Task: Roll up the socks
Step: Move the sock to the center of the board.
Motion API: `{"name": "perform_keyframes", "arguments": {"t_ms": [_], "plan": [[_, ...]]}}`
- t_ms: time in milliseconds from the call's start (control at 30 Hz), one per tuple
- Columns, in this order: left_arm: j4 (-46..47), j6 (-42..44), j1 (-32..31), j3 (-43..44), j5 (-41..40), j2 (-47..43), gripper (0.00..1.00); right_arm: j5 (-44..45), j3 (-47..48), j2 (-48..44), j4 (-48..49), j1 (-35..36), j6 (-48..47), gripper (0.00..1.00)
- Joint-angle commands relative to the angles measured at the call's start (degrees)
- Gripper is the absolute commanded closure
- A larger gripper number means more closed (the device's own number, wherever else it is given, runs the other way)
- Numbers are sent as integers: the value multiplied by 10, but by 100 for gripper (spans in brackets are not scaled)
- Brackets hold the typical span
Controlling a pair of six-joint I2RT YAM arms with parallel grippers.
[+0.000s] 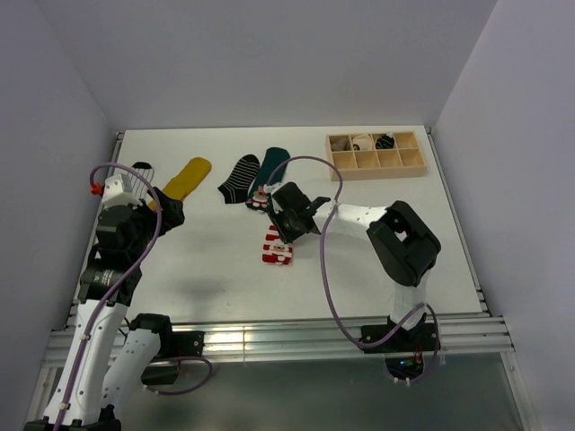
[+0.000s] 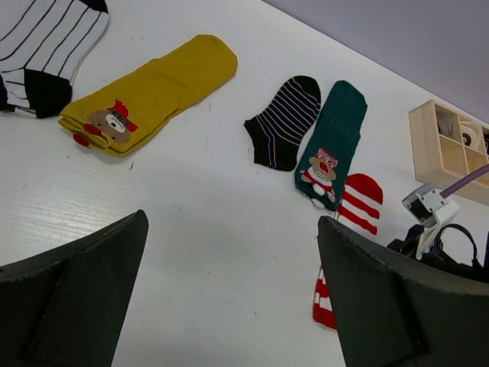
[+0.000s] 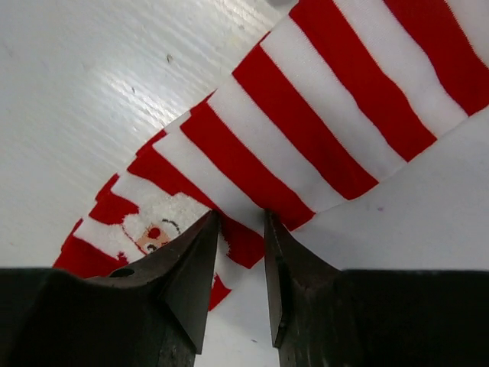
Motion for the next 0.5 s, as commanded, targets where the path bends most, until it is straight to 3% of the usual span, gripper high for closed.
{"name": "perform_keyframes", "arguments": {"t_ms": [0,200,467], "plan": [[22,5,3,1,12,2,1,-11,27,26,20,1,100,63],[21,5,5,1,13,7,2,-31,30,1,27,12,212,61],[21,4,7,1,14,7,2,-38,-46,-144,82,44,46,46]]}}
